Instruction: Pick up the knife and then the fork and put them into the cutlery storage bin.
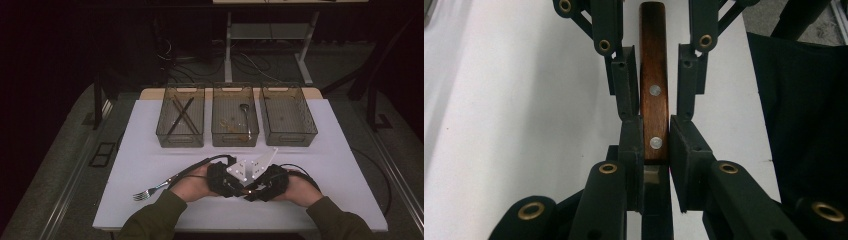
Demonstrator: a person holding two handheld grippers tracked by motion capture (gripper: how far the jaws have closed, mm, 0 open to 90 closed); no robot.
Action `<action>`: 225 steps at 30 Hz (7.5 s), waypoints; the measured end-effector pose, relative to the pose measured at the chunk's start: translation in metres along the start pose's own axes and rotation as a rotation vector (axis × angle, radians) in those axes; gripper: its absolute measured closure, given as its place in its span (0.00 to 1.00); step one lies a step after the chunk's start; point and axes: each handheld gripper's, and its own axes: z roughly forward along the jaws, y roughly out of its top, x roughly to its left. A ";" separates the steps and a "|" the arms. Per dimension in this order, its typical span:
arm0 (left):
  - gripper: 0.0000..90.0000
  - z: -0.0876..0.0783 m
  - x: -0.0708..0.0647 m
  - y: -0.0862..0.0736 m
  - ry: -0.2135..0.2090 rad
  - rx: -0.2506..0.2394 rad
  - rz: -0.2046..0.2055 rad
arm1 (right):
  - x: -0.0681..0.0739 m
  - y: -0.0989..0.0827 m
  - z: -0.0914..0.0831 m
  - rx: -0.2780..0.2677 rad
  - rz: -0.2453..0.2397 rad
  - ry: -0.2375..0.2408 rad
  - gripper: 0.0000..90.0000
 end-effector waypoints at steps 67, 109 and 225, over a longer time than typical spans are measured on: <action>0.00 -0.068 -0.023 -0.144 0.459 -0.278 -0.534 | -0.055 -0.074 -0.151 -0.382 0.531 -0.498 0.84; 0.00 -0.064 -0.023 -0.143 0.413 -0.303 -0.511 | -0.176 -0.071 -0.119 -0.144 0.760 -0.662 0.61; 0.86 -0.081 -0.004 -0.147 0.243 -0.129 -0.418 | 0.023 -0.093 -0.051 -0.402 0.391 -0.396 0.14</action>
